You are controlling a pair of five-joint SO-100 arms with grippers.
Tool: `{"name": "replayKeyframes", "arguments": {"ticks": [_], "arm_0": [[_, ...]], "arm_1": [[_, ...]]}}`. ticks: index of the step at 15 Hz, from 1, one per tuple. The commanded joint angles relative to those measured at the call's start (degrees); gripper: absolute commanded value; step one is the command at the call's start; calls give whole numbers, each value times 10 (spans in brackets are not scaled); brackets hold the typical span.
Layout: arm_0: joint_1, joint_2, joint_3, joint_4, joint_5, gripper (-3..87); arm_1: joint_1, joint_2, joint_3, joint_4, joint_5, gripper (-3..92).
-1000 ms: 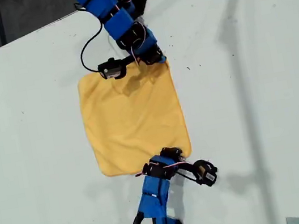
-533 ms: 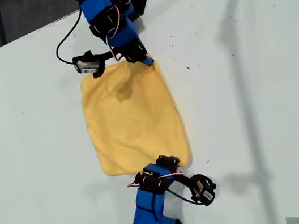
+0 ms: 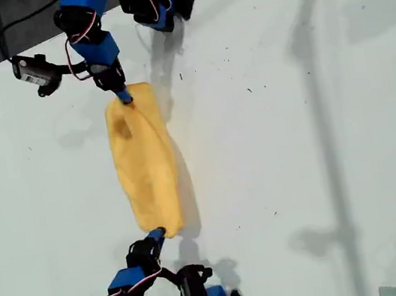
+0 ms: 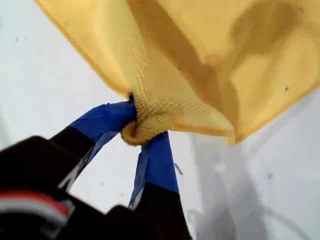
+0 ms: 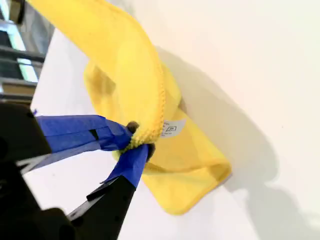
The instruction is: Grasp corners of a square towel and fold twice.
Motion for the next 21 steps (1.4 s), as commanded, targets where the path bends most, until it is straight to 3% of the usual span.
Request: {"name": "replayKeyframes", "arguments": {"ticks": [1,7,9,12,16,19,21], "arm_0": [[-123,19,-6,-2,69,1],[-340,-246,-131,-76,179,1],[-365,-408,-269,-38,181,1],[-355,-458,-307,-33,177,1],[-291,-342,-287,55,146,1],[-221,-274,-182,47,115,1],[-200,-263,-115,11,95,1]], "arm_1": [[71,-87,-122,2,-61,0],[229,-403,-245,-102,-134,0],[264,-488,-276,-100,-120,0],[276,-532,-287,-94,-120,0],[247,-452,-287,-20,-124,0],[201,-415,-240,12,-113,0],[167,-410,-212,14,-99,0]]}}
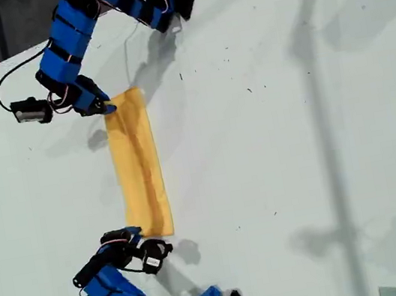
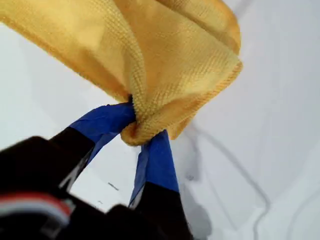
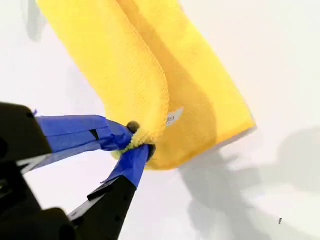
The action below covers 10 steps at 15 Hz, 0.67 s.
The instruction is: Grasp corners of a square towel and fold twice.
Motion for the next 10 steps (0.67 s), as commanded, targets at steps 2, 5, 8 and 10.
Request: {"name": "replayKeyframes", "arguments": {"ticks": [2,5,8,10], "arm_0": [[33,63,102,-58,-29,1],[37,84,169,-84,-32,1],[45,88,186,-86,-33,1],[51,88,175,-57,-41,265]], "arm_1": [[-51,40,23,5,20,0],[-48,30,44,5,26,0],[-38,18,57,6,33,2],[-40,22,69,-2,37,357]]}}
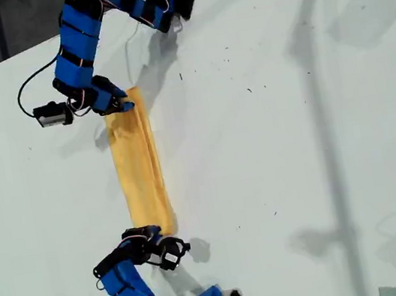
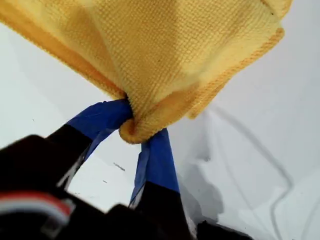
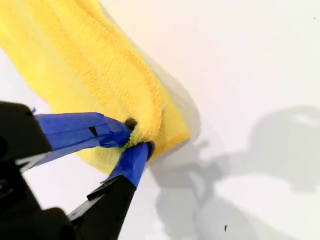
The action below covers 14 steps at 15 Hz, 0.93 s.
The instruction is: Grasp corners of a square towel and fold twice.
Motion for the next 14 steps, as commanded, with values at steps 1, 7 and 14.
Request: {"name": "replayKeyframes", "arguments": {"ticks": [1,7,14], "arm_0": [[13,54,-22,34,-13,275],[-6,164,-69,105,6,247],[-34,281,85,42,-13,214]], "arm_1": [[8,26,-4,-10,4,383],[64,49,-4,10,-9,437],[153,-34,-30,0,-40,434]]}}
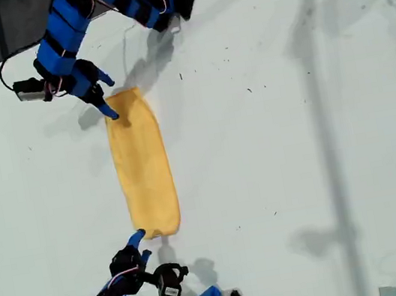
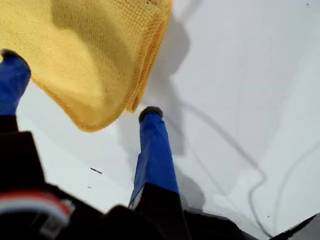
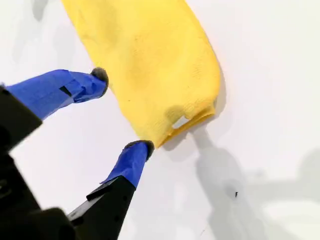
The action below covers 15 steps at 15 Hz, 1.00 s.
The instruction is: Grasp corners of a square towel and fold twice.
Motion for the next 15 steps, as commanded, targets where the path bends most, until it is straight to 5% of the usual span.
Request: {"name": "replayKeyframes", "arguments": {"ticks": [1,3,5,7,12,15], "arm_0": [[-24,99,114,-48,-47,212],[-29,308,274,-77,-89,209],[-19,503,388,-54,-125,200],[24,621,464,-54,-164,187],[47,730,614,-130,-195,171],[27,749,701,-188,-192,171]], "arm_1": [[3,-68,-35,-36,-16,461],[4,-164,-54,-58,-18,485],[21,-214,-65,-63,-18,400],[34,-209,-57,-58,-9,0],[67,-68,106,-107,47,0],[11,79,120,-59,87,0]]}}
